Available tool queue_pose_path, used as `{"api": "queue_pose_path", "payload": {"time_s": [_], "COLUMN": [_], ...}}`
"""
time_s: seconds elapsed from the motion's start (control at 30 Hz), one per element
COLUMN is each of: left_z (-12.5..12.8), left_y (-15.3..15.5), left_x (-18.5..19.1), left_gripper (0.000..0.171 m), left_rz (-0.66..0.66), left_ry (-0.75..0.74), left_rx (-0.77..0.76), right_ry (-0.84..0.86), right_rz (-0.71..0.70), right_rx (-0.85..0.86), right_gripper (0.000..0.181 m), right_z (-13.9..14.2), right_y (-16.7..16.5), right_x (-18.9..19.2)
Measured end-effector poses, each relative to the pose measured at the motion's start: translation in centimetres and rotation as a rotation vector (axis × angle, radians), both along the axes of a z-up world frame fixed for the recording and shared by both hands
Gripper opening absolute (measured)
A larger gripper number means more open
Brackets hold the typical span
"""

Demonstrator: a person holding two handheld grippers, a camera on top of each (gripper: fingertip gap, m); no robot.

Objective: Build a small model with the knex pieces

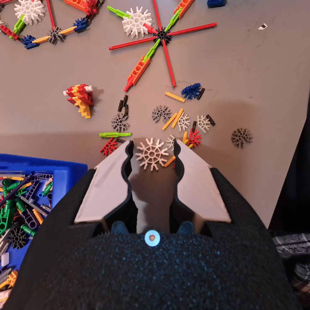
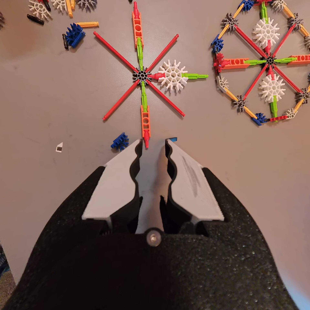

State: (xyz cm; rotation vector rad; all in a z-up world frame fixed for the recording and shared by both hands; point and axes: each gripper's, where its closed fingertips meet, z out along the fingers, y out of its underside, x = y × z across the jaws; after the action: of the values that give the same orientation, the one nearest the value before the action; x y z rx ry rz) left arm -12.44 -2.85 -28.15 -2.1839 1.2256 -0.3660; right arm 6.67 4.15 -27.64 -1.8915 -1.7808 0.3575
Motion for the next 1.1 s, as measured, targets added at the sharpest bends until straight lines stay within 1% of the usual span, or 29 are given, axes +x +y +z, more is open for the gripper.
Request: {"api": "queue_pose_path", "payload": {"time_s": [0.27, 0.4, 0.5, 0.67, 0.83, 0.93, 1.1], "left_z": [0.2, 1.0, 1.1, 0.8, 2.0, 2.1, 1.2], "left_y": [-0.3, -0.4, 0.0, 0.4, 2.0, 2.5, 2.9], "left_x": [-1.0, -1.6, -1.8, -1.2, -1.5, -1.6, -1.5], "left_gripper": [0.05, 0.049, 0.048, 0.047, 0.046, 0.047, 0.049], "left_rz": [0.009, 0.02, 0.037, 0.027, 0.084, 0.098, 0.105], "left_ry": [0.028, 0.02, 0.029, 0.034, 0.018, 0.027, 0.057], "left_rx": [0.028, 0.04, 0.043, 0.052, 0.144, 0.168, 0.161], "right_ry": [0.024, 0.029, 0.038, 0.054, 0.054, 0.052, 0.043], "right_rz": [0.026, 0.038, 0.041, 0.042, 0.032, 0.045, 0.079], "right_rx": [-0.006, -0.009, -0.005, 0.001, -0.008, -0.037, -0.077], "right_gripper": [0.026, 0.027, 0.027, 0.027, 0.027, 0.031, 0.04], "right_z": [0.4, 0.4, 0.6, 1.1, 1.3, 1.2, 0.9], "right_y": [-0.7, -1.0, -1.0, -0.9, -0.8, -1.3, -2.7], "right_x": [-0.8, -1.1, -1.4, -1.7, -0.9, -0.5, -0.2]}}
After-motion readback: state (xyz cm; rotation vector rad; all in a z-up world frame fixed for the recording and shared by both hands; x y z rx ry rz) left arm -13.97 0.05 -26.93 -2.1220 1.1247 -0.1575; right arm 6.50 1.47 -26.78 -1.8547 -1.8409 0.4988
